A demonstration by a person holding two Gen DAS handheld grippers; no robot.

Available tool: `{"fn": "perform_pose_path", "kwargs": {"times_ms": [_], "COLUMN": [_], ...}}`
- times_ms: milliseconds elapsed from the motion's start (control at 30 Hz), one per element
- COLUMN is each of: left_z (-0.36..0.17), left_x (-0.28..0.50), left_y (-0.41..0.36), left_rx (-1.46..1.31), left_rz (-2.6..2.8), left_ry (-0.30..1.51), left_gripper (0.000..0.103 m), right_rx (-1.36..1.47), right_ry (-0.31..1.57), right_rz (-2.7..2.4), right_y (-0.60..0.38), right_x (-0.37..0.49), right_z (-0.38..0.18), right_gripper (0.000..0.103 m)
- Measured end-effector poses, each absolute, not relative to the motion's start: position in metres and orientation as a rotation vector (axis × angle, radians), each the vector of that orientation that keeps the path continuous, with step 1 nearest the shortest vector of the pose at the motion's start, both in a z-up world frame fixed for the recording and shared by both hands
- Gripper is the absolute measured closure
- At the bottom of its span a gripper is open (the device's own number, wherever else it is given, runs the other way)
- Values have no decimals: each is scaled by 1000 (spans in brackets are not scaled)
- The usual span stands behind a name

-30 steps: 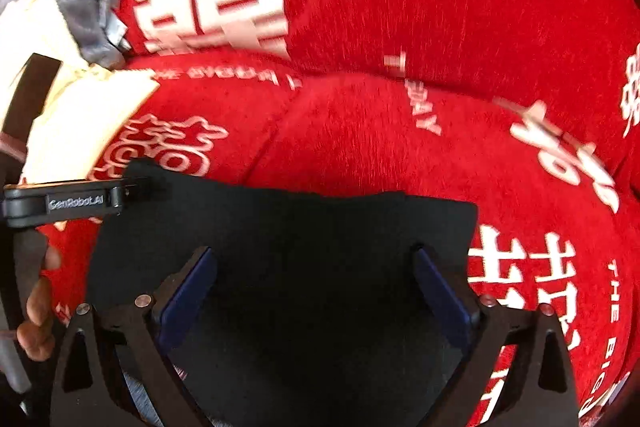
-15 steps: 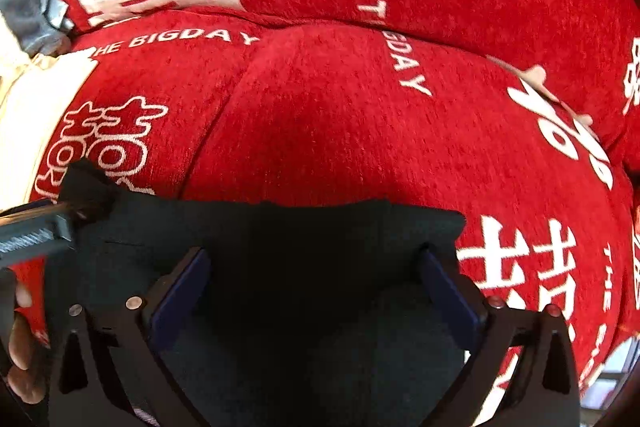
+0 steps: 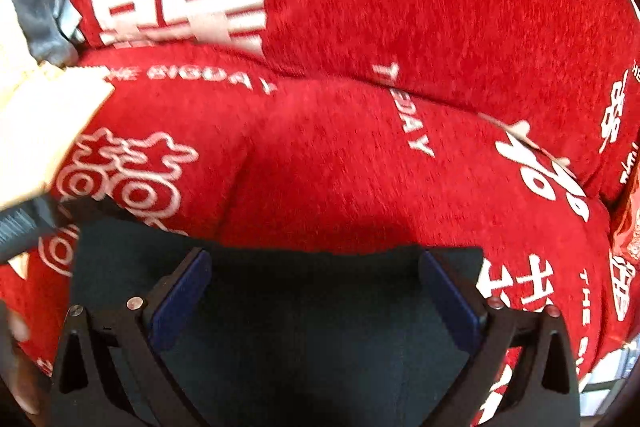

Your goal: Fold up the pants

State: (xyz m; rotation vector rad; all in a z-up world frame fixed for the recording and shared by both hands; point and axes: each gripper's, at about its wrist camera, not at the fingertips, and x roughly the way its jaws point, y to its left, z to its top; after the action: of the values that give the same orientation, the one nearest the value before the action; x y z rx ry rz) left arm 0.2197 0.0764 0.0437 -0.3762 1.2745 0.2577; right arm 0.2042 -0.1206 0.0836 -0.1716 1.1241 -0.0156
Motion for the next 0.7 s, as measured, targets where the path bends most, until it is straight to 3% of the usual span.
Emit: {"fn": "perform_pose_path", "kwargs": {"times_ms": [233,500,700], "left_z": [28,49,60], "left_x": [231,216,167], "left_y": [76,81,56], "left_rx": [-384,-421,-317], "left_rz": [194,161,88], "left_ry": [1338,1321,1302], "left_gripper": [0,0,0], "right_rx": [-192,4,-107], "right_ry": [1218,1187,1106], "right_rz": [5,74,127], "right_y": [-121,-145,-152], "right_x": [215,205,158], "right_z": [50,79,101], "right_gripper": [1,4,3]}}
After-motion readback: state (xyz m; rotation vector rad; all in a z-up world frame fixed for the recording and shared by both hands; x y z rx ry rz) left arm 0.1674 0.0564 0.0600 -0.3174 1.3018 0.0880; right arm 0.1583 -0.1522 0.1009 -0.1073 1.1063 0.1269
